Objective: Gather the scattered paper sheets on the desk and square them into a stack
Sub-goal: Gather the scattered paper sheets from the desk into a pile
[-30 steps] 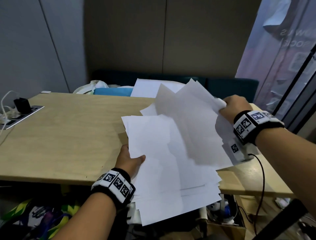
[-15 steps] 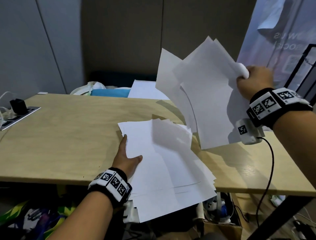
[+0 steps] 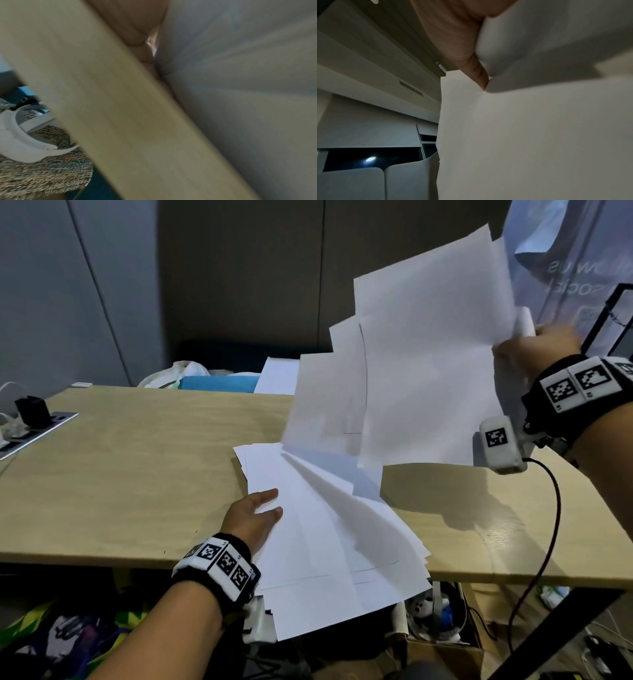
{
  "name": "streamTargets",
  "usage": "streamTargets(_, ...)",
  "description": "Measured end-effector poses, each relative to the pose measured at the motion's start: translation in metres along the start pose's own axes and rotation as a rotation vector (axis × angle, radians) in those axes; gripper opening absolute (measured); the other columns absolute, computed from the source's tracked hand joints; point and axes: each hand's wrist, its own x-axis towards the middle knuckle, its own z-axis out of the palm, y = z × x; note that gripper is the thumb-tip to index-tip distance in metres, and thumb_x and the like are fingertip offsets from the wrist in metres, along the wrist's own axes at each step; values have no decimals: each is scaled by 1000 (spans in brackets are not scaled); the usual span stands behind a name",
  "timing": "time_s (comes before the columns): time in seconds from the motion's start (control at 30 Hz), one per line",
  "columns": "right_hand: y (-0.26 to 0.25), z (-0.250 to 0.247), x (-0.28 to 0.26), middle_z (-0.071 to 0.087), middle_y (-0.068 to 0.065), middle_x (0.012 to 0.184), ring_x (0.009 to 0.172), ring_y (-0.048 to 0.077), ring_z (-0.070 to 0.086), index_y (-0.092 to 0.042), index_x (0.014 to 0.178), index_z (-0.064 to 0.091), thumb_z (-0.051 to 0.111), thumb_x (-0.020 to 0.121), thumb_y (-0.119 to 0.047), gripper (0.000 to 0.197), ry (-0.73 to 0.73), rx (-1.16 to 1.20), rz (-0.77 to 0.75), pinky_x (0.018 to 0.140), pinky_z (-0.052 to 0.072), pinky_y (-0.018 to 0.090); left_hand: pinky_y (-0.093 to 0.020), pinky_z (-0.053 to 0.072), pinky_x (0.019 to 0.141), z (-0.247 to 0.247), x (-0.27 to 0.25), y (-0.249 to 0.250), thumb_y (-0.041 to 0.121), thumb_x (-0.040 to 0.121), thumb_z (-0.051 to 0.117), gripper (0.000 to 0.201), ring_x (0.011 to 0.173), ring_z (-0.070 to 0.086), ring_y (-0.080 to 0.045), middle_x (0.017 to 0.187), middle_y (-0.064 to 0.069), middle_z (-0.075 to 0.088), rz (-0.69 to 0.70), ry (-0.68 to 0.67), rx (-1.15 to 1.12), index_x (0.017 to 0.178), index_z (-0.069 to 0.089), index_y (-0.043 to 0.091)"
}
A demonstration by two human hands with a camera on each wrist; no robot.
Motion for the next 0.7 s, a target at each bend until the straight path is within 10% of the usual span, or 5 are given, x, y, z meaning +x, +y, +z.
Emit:
streamTargets(0.17,26,28,-19,58,13,105,90,24,52,6,121,58,70,83,-14,45,-245,-67,223,74,43,33,-31,45,95,3,4,6,52,87,59,43,103,62,-19,119,-3,65,-33,12,-80,105,69,14)
streamTargets(0.3,65,62,-45,62,20,99,70,29,55,6,104,64,71,81,-14,32,-449,-102,380,72,42,36,-28,39,71,1,4,12,85,62,52,74,77,52,-20,85,-3,56,-134,7,-37,92,62,19)
streamTargets(0.43,89,85,-67,62,13,77,66,28,56,-1,90,63,72,81,-20,23,-626,-252,363,65,44,32,-34,45,89,-1,6,7,48,92,52,52,102,61,-32,110,-11,66,-162,144,-9,119,61,5)
streamTargets(0.7,101,68,-44,70,16,99,91,35,64,-7,108,67,75,79,-22,33,-695,-287,232,84,51,39,-37,45,101,-1,13,-1,27,88,64,41,108,61,-26,120,-5,65,-180,123,-213,125,56,11)
